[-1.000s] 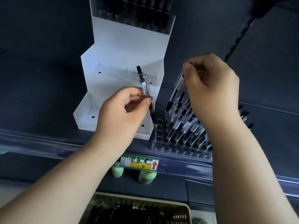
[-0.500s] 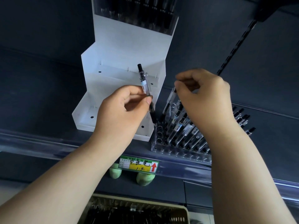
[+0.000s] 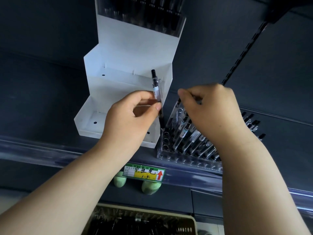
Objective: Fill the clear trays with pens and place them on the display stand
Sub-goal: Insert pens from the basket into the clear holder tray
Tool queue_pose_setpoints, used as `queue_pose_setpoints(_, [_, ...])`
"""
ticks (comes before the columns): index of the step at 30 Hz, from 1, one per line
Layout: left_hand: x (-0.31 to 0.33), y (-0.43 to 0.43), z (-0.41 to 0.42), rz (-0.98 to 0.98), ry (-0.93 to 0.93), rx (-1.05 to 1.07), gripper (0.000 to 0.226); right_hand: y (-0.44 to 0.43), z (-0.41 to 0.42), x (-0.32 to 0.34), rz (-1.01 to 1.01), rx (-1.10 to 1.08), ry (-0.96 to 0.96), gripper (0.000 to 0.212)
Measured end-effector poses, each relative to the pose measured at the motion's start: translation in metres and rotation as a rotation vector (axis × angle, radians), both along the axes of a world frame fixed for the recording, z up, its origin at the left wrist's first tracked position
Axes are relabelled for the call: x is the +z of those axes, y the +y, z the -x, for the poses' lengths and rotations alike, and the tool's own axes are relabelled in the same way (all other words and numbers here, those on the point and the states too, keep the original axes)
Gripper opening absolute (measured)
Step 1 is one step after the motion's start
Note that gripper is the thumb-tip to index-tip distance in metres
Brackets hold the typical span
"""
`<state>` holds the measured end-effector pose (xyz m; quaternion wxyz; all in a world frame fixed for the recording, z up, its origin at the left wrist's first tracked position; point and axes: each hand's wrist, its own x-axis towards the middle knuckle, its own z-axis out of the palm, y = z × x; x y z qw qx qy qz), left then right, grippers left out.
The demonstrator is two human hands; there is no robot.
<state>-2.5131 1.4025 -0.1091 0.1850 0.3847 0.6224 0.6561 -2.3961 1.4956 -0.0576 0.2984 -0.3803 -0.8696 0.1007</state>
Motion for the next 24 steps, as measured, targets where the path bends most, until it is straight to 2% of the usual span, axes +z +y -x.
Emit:
queue_pose_setpoints(2, [-0.001, 0.005, -0.002, -0.001, 0.013, -0.029, 0.017, -0.001, -0.002, 0.001, -0.016, 0.014, 0.029, 0.038])
queue_pose_setpoints(6, [-0.007, 0.014, -0.006, 0.027, 0.117, -0.053, 0.017, -0.004, -0.004, 0.003, -0.014, 0.038, 0.176, 0.028])
queue_pose_setpoints(9, [-0.015, 0.021, -0.009, 0.062, 0.187, -0.037, 0.017, -0.004, -0.006, 0.004, -0.012, 0.038, 0.201, 0.029])
queue_pose_setpoints(16, [-0.027, 0.027, -0.014, 0.256, 0.530, -0.010, 0.014, -0.003, -0.009, 0.001, -0.003, 0.031, 0.180, 0.031])
queue_pose_setpoints(24, [-0.030, 0.030, -0.013, 0.286, 0.485, 0.006, 0.014, -0.004, -0.014, 0.002, -0.029, 0.057, 0.189, 0.026])
